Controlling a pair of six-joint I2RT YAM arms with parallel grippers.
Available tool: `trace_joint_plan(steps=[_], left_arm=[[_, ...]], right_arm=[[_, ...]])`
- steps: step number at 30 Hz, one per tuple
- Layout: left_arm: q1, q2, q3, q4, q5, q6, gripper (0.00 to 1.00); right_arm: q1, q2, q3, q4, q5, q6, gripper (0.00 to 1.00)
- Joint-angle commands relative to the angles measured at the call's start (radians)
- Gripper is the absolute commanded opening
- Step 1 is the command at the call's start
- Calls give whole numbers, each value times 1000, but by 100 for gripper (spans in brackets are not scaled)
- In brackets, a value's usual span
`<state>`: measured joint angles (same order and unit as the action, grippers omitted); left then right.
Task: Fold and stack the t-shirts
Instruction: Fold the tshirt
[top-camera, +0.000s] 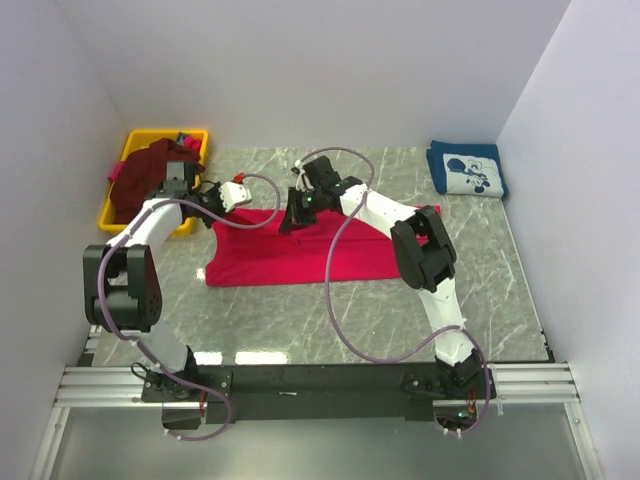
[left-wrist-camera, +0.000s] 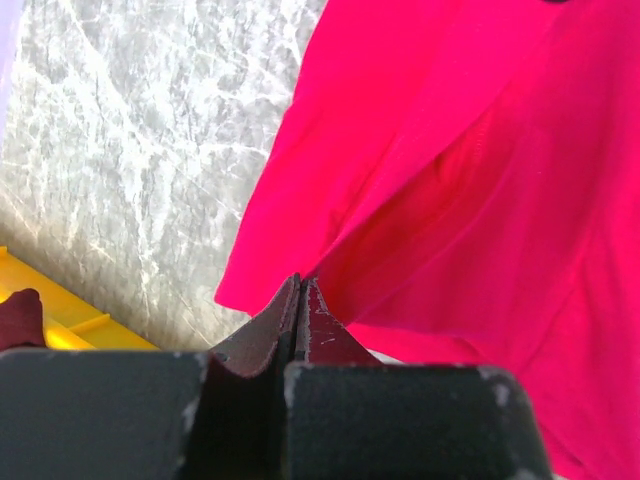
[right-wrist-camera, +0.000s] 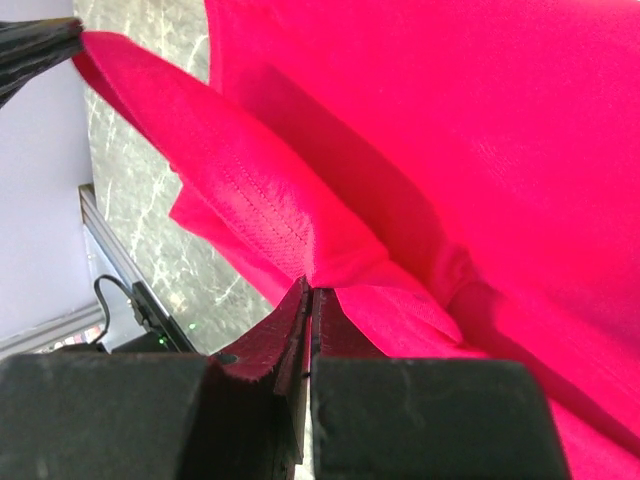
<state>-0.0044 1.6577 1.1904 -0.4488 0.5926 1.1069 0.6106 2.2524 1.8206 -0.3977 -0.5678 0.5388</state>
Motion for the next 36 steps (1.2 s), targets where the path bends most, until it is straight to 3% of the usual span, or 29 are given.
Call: trace_joint_plan(steps=[1,23,36], left_arm=[[1,11,32,76,-5,-36,1],[-49,129,83,217,-129,-153,1],[-75,39,94,-45,-175,-214,1]], right_arm=[[-8,3,54,23,-12,18,0],[-69,45,22,88,-49,90,0],[-84,39,-10,94,-73,95,0]])
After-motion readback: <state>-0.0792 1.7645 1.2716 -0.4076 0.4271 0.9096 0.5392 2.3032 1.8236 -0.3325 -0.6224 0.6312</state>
